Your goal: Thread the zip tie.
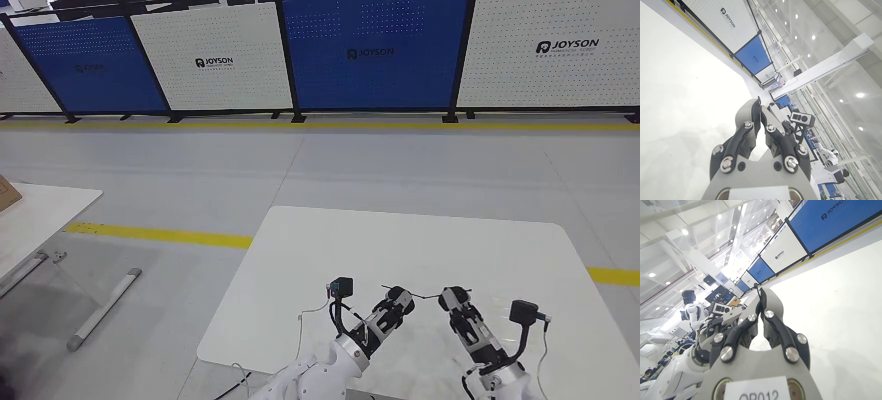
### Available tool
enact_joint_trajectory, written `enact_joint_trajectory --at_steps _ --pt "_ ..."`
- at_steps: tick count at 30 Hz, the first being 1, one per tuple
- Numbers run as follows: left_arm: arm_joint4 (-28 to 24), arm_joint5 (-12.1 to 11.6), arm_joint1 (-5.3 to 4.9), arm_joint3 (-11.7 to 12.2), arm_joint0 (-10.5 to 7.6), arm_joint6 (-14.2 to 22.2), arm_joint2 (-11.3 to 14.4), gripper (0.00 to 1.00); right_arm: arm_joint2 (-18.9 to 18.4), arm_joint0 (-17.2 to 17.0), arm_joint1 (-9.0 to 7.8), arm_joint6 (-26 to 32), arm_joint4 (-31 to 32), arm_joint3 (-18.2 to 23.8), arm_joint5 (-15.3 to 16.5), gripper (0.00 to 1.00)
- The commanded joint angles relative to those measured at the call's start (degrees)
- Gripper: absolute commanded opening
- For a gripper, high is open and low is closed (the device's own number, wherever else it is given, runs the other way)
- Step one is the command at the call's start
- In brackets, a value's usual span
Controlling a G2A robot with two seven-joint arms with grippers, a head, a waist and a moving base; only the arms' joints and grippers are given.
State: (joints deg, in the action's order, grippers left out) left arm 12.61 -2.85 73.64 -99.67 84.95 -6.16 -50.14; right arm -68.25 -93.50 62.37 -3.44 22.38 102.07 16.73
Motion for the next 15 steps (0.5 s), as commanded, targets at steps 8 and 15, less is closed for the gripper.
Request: enact_joint_trajectory --at_steps 8,15 --pt "0.00 0.00 0.00 0.00 0.00 0.00 0.00 0.00 -1.13 -0.80 0.30 0.28 0.35 0.53 0.20 0.00" --pt "0.00 0.00 0.00 0.00 0.00 0.00 0.00 0.00 -1.01 -0.20 0.69 1.29 0.40 0.03 -0.03 0.00"
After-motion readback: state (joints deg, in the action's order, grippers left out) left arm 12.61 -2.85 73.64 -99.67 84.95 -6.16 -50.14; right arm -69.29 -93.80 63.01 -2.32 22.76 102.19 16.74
